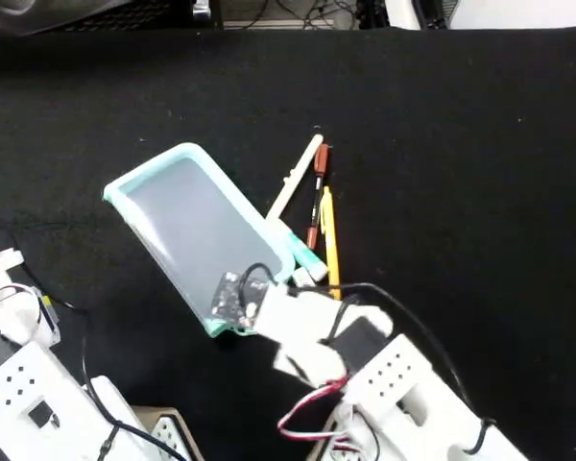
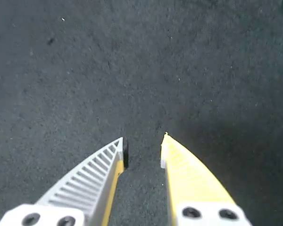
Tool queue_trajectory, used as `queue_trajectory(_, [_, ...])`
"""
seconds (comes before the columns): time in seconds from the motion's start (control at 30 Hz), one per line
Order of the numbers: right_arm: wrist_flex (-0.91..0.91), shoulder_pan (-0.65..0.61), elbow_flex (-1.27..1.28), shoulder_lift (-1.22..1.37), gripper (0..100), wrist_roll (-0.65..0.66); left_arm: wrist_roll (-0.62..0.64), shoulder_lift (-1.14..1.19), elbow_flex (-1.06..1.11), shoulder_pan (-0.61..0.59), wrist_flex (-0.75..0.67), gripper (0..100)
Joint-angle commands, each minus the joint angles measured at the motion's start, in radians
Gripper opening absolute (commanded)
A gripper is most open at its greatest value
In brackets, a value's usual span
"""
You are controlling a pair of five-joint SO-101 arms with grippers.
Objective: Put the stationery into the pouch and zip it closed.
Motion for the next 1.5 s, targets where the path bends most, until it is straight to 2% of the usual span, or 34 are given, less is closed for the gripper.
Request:
queue_trajectory(0.0, [-0.084, -0.094, -0.008, 0.09, 26.9, -0.068, 0.011, -0.021, -0.051, 0.015, 0.006, 15])
queue_trajectory(0.4, [-0.295, -0.121, -0.157, 0.581, 26.6, -0.132, 0.011, -0.104, -0.048, 0.01, 0.012, 15])
queue_trajectory(0.77, [-0.324, -0.121, -0.326, 0.835, 26.5, -0.132, 0.011, -0.11, -0.019, 0.01, 0.006, 15])
queue_trajectory(0.83, [-0.324, -0.12, -0.338, 0.858, 22.8, -0.132, 0.011, -0.11, -0.016, 0.013, 0.006, 15])
queue_trajectory(0.93, [-0.379, -0.117, -0.323, 0.871, 3.4, -0.132, 0.011, -0.11, -0.016, 0.013, 0.006, 15])
queue_trajectory(0.97, [-0.393, -0.115, -0.317, 0.872, 0.7, -0.13, 0.009, -0.11, -0.016, 0.013, 0.006, 15])
queue_trajectory(1.0, [-0.399, -0.114, -0.309, 0.872, 3.4, -0.132, 0.008, -0.11, -0.016, 0.012, 0.006, 15])
queue_trajectory(1.23, [-0.394, 0.029, -0.325, 0.73, 1.1, -0.126, 0.006, -0.109, 0.022, 0.03, -0.011, 15])
queue_trajectory(1.47, [-0.195, 0.046, -0.478, 0.394, 1.1, -0.075, 0.012, -0.11, 0.189, 0.147, -0.224, 15])
